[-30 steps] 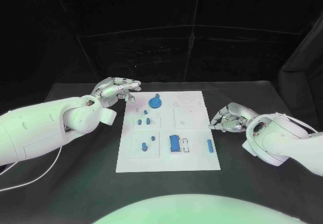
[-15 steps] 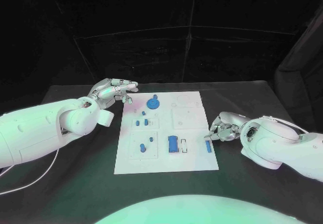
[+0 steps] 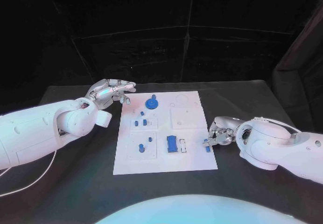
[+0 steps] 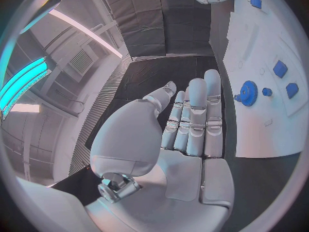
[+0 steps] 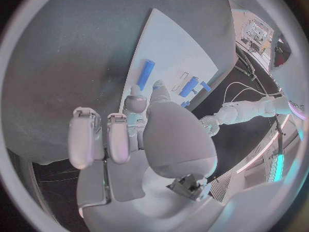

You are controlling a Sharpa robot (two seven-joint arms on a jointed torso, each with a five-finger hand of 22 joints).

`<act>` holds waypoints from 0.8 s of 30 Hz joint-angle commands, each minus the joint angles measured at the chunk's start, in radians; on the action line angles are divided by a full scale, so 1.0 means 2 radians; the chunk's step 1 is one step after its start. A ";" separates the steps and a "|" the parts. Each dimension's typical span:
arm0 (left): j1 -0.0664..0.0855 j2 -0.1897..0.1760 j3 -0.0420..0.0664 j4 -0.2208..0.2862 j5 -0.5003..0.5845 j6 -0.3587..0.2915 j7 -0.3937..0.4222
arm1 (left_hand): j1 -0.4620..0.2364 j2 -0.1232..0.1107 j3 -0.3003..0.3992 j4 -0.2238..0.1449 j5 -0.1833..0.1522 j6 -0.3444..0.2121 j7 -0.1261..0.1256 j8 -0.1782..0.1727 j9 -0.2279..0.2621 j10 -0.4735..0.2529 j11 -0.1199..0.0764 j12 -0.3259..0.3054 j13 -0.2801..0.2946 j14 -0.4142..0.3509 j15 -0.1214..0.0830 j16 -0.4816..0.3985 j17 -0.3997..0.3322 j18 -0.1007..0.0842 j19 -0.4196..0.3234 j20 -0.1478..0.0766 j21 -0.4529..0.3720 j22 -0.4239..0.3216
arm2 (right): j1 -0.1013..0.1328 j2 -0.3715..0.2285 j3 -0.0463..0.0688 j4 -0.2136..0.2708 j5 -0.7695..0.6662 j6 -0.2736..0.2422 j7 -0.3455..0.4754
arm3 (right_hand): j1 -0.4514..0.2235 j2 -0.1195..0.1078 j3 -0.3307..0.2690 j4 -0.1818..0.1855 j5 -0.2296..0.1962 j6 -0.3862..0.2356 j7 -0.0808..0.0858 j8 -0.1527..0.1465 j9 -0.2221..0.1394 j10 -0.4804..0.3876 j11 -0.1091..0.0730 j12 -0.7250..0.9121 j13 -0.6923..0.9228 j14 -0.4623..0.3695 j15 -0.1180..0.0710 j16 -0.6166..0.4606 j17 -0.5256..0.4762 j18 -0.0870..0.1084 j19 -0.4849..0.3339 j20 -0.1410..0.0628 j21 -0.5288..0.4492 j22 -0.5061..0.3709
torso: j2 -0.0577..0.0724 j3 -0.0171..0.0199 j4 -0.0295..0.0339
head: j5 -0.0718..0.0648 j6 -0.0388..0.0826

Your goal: Assemble the parts on the task board

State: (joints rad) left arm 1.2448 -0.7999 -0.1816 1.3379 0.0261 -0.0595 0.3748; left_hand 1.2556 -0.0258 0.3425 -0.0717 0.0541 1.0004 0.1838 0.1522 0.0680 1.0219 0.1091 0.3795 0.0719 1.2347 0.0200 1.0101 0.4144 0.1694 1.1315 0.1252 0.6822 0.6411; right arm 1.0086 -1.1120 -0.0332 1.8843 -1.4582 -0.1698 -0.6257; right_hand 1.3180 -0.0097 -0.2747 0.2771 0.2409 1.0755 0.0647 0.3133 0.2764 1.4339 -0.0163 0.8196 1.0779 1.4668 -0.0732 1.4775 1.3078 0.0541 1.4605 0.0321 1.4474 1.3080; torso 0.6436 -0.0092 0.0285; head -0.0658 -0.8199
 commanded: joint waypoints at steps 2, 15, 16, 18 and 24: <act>0.001 0.000 0.000 0.000 -0.001 0.003 0.006 | 0.003 0.001 -0.001 -0.002 0.002 -0.002 -0.001 0.003 0.001 -0.002 -0.001 0.003 0.000 -0.002 0.002 0.002 -0.001 0.007 0.004 0.001 -0.002 0.000 | -0.002 0.003 0.000 0.002 -0.011 0.019 -0.008 | 0.002 -0.001 0.000 0.002 -0.001 0.004 -0.002 -0.003 0.002 0.004 0.000 0.010 0.007 0.039 -0.004 0.004 0.058 -0.004 0.011 -0.001 0.002 0.032 | 0.000 -0.0002 0.0002 | 0.001 -0.001; 0.001 0.000 0.000 0.000 -0.001 0.003 0.005 | 0.003 0.001 -0.001 -0.002 0.002 -0.003 -0.001 0.003 0.001 -0.002 0.000 0.003 0.000 -0.003 0.002 0.002 -0.001 0.007 0.004 0.001 -0.002 -0.001 | -0.009 0.021 0.000 -0.010 -0.070 0.029 -0.011 | 0.069 0.005 0.017 -0.041 0.023 0.001 0.000 -0.013 0.009 -0.005 0.000 0.020 0.021 0.038 -0.004 0.005 0.060 -0.004 0.009 -0.002 0.001 0.031 | 0.000 -0.0004 0.0005 | 0.003 -0.001; 0.001 0.000 0.000 0.000 -0.001 0.003 0.005 | 0.003 0.001 -0.001 -0.002 0.002 -0.003 -0.001 0.003 0.001 -0.002 0.000 0.003 0.000 -0.003 0.002 0.002 -0.001 0.007 0.004 0.001 -0.002 -0.001 | -0.010 0.023 0.000 -0.011 -0.074 0.029 -0.012 | 0.070 0.005 0.017 -0.042 0.022 0.001 0.000 -0.013 0.009 -0.005 0.000 0.021 0.021 0.038 -0.004 0.005 0.060 -0.004 0.009 -0.001 0.001 0.030 | 0.000 -0.0005 0.0005 | 0.003 -0.001; 0.001 0.000 0.000 0.000 -0.001 0.003 0.004 | 0.003 0.001 -0.001 -0.002 0.002 -0.003 -0.001 0.003 0.001 -0.002 0.000 0.003 0.000 -0.003 0.002 0.002 -0.001 0.007 0.004 0.001 -0.002 -0.001 | -0.012 0.027 0.000 -0.013 -0.082 0.029 -0.012 | 0.072 0.007 0.018 -0.044 0.020 0.001 0.000 -0.014 0.009 -0.006 0.000 0.021 0.022 0.038 -0.004 0.005 0.060 -0.004 0.009 -0.001 0.001 0.030 | 0.000 -0.0005 0.0005 | 0.003 -0.001; 0.001 0.000 0.000 0.000 -0.001 0.003 0.004 | 0.003 0.001 -0.001 -0.002 0.002 -0.003 -0.001 0.003 0.001 -0.002 0.000 0.003 0.000 -0.003 0.002 0.002 -0.001 0.007 0.004 0.001 -0.002 -0.001 | -0.015 0.035 0.000 -0.015 -0.097 0.030 -0.013 | 0.093 0.019 0.033 -0.057 0.003 -0.002 0.002 -0.021 0.009 -0.010 0.001 0.022 0.024 0.038 -0.003 0.006 0.061 -0.004 0.008 -0.001 0.001 0.030 | 0.000 -0.0005 0.0010 | 0.003 -0.001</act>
State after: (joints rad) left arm 1.2445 -0.7999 -0.1818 1.3368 0.0258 -0.0594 0.3743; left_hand 1.2556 -0.0258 0.3425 -0.0717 0.0541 1.0004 0.1838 0.1521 0.0680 1.0219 0.1091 0.3794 0.0719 1.2348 0.0200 1.0101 0.4137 0.1693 1.1315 0.1252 0.6822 0.6412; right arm 0.9848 -1.0437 -0.0279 1.8609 -1.6061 -0.1353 -0.6413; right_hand 1.4874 0.0218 -0.2112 0.1659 0.2514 1.0771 0.0668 0.2744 0.2968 1.4198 -0.0142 0.8603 1.1259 1.4630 -0.0764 1.4850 1.3075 0.0541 1.4604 0.0321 1.4474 1.3078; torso 0.6436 -0.0102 0.0301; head -0.0600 -0.8220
